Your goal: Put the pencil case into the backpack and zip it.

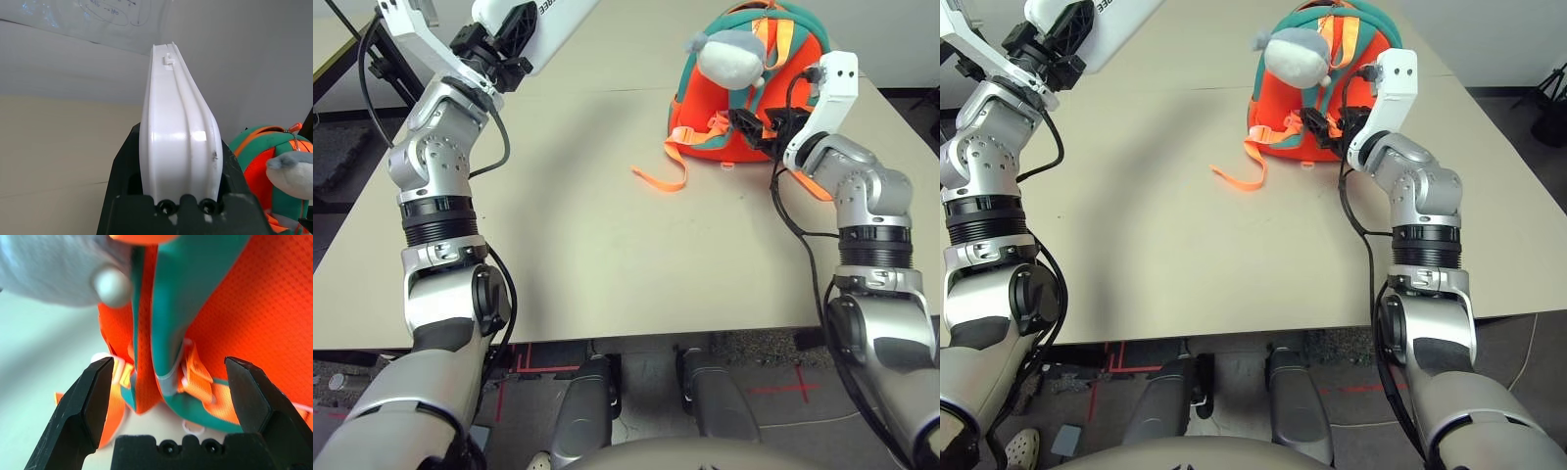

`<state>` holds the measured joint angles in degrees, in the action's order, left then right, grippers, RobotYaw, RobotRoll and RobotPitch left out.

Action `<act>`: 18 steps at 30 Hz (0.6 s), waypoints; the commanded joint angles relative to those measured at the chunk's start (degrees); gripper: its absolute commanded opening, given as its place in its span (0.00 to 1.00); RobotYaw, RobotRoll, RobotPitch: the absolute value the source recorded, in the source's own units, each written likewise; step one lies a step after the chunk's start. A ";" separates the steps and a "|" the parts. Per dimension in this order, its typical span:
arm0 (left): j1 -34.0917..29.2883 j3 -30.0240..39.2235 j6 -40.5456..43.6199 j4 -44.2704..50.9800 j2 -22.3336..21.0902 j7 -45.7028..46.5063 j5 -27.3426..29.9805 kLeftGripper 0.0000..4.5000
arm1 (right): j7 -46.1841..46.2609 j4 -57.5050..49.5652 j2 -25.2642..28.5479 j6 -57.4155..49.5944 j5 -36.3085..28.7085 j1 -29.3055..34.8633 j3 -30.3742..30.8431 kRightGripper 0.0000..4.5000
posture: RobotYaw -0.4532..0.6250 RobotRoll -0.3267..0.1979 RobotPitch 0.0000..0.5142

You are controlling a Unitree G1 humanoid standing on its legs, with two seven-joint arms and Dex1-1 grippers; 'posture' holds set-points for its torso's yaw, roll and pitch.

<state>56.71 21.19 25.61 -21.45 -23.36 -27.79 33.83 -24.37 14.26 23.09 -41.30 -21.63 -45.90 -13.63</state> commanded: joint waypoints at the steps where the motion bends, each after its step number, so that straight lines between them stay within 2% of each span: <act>1: -0.09 -0.83 -0.39 0.70 0.49 -0.35 -0.11 0.27 | 0.69 -0.86 -0.33 -0.05 -0.07 0.06 0.54 1.00 | 0.24 0.62 0.27; 8: 0.14 -1.39 -0.52 0.74 0.98 0.01 -0.15 0.27 | 3.75 3.66 -4.16 4.32 1.98 -2.50 1.80 1.00 | 0.24 0.62 0.27; 14: -0.19 -1.72 -0.09 1.74 1.16 0.74 -0.06 0.27 | 7.93 14.38 -7.98 13.35 3.89 -7.16 1.00 1.00 | 0.25 0.62 0.27; 18: -0.46 -1.88 0.51 3.05 1.45 1.48 0.25 0.27 | 9.01 20.72 -8.42 19.05 5.36 -9.53 1.38 1.00 | 0.26 0.62 0.27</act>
<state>56.45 19.36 25.93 -20.81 -21.95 -26.54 33.83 -15.96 32.48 14.78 -24.55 -17.20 -54.30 -12.02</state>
